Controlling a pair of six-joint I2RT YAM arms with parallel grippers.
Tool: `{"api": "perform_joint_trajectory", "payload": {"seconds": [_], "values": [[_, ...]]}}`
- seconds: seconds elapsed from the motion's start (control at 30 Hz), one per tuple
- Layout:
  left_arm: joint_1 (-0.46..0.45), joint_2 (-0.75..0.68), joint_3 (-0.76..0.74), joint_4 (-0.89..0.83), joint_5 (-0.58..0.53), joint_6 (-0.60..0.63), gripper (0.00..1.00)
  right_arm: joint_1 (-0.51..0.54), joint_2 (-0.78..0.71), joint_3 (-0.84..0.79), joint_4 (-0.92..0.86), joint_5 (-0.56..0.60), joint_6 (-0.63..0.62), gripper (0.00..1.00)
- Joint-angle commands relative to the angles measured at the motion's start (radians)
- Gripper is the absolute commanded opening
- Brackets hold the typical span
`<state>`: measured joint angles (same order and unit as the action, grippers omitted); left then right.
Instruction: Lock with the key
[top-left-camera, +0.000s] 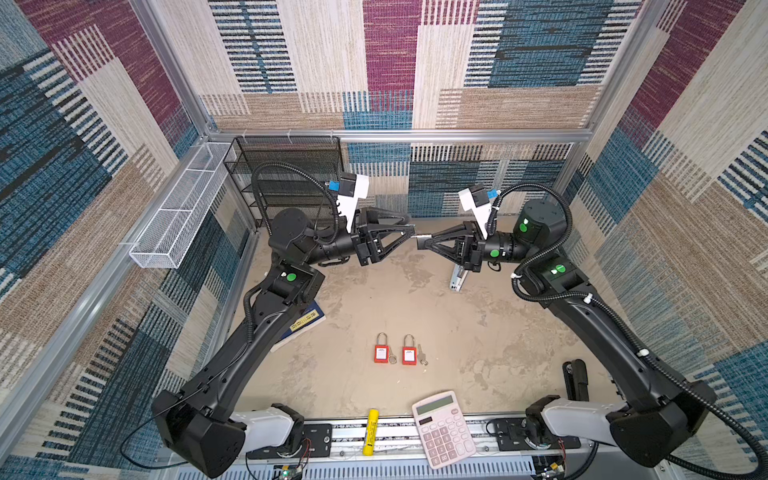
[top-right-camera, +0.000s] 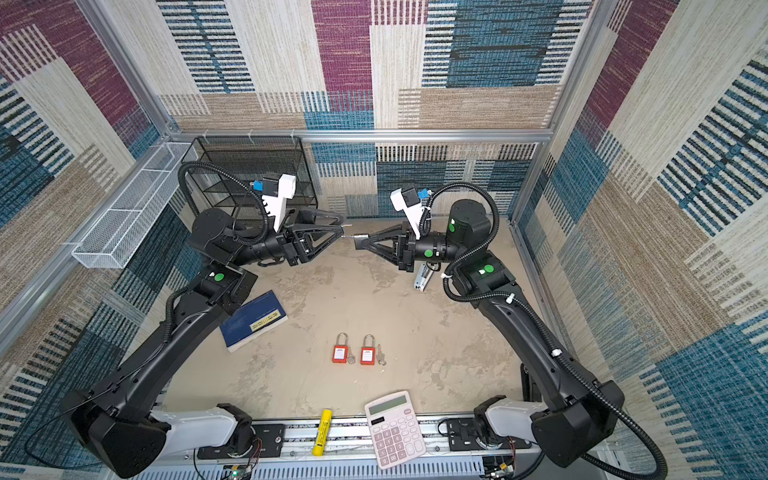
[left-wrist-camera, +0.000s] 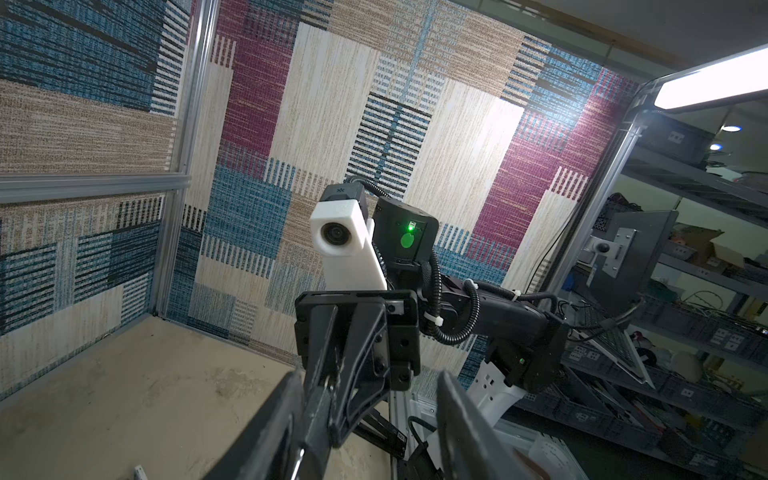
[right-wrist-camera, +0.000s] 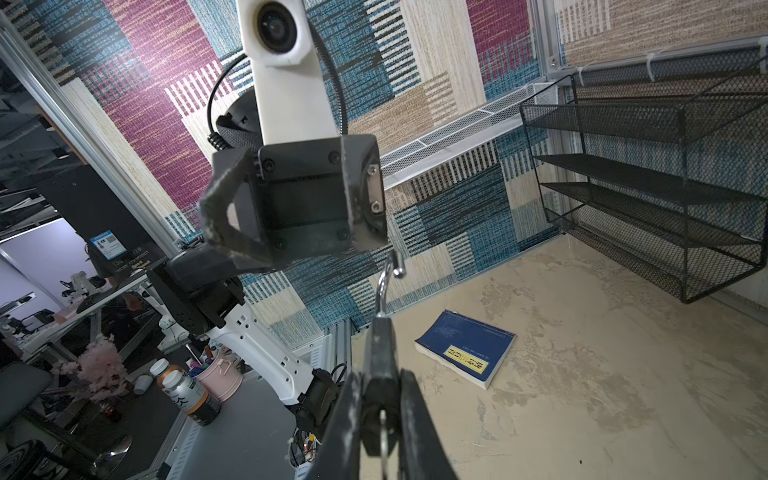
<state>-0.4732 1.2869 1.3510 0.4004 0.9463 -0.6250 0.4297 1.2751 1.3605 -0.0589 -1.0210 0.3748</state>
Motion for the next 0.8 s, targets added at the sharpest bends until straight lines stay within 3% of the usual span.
{"api": "perform_joint_trajectory", "payload": {"seconds": [0.0, 0.33, 0.77], "values": [[0.001, -0.009, -0.01, 0.017, 0.006, 0.003, 0.53, 0.0, 0.005, 0.024, 0.033, -0.016, 0.003, 0.0], [0.001, 0.008, -0.006, -0.031, -0.006, 0.023, 0.53, 0.0, -0.015, 0.037, 0.042, -0.065, 0.007, 0.0], [-0.001, -0.001, -0.011, -0.032, 0.011, 0.01, 0.53, -0.003, -0.01, 0.046, 0.037, -0.023, -0.01, 0.0]]}}
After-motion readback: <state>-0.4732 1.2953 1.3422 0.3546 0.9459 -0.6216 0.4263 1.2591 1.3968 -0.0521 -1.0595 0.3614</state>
